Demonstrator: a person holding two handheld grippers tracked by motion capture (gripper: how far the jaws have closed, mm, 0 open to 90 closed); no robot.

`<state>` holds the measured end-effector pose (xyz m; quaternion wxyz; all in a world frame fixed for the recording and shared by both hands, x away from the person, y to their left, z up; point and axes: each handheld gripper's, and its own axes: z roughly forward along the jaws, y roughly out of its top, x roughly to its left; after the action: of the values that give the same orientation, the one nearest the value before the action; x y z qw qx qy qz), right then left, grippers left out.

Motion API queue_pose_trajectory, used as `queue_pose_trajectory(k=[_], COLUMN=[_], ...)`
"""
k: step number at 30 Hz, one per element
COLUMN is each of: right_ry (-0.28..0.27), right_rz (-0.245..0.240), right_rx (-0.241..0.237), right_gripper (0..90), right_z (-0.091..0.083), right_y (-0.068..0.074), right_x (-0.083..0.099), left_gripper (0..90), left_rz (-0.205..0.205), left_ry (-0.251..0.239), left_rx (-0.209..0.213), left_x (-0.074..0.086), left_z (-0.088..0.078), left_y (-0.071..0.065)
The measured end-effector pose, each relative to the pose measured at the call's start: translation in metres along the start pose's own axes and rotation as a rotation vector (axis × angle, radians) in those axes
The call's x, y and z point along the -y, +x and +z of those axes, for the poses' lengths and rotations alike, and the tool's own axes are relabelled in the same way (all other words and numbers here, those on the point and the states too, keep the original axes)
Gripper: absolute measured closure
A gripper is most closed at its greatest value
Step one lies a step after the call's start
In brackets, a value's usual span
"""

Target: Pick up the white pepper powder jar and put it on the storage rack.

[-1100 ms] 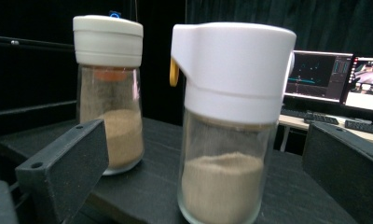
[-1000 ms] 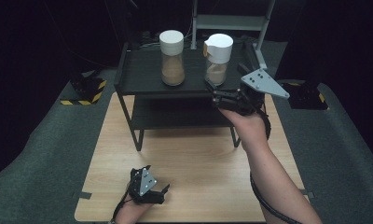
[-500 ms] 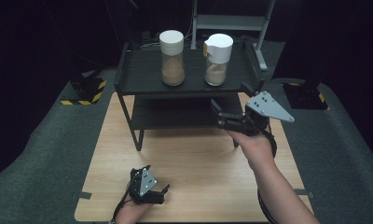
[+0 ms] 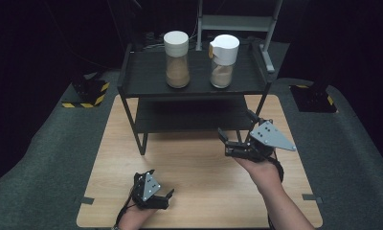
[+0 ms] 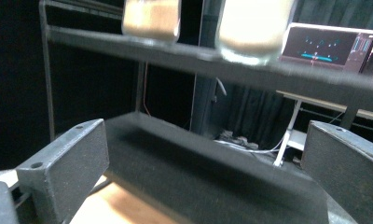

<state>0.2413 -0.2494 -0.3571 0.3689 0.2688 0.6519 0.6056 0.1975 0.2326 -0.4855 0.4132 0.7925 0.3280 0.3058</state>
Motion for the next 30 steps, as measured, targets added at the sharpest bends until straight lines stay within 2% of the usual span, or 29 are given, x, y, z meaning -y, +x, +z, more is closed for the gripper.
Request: queue_pose_trajectory(k=[18, 30], right_ry=[0.112, 0.22], right_rz=[0.011, 0.013], right_rx=[-0.006, 0.005], right_gripper=[0.0, 0.0], right_z=[-0.01, -0.019], right_y=[0.01, 0.012], right_x=[0.055, 0.094], left_gripper=[0.7, 0.7], left_rz=[0.007, 0.009], left_ry=[-0.005, -0.007], left_rx=[-0.003, -0.003], left_x=[0.001, 0.001], left_z=[0.0, -0.001], left_y=[-0.001, -0.001])
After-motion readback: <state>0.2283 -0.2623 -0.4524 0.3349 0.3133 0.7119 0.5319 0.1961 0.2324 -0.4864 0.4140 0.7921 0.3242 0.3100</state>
